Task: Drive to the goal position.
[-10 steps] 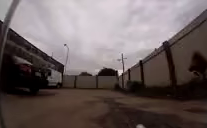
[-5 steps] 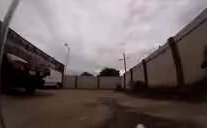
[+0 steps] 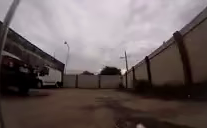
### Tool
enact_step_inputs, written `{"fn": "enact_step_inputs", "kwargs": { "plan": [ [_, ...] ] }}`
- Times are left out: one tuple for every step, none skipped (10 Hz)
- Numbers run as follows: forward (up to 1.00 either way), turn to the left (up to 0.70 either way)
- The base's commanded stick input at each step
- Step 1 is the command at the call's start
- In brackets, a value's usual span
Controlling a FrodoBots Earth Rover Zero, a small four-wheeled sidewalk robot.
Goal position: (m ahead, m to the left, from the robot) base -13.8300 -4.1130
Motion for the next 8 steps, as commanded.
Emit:
{"fn": "enact_step_inputs", "kwargs": {
  "plan": [
    [1.0, 0.0],
    [1.0, 0.0],
    [1.0, 0.0],
    [1.0, 0.0],
    [1.0, 0.0],
    [1.0, 0.0],
    [1.0, 0.0],
    [1.0, 0.0]
  ]
}}
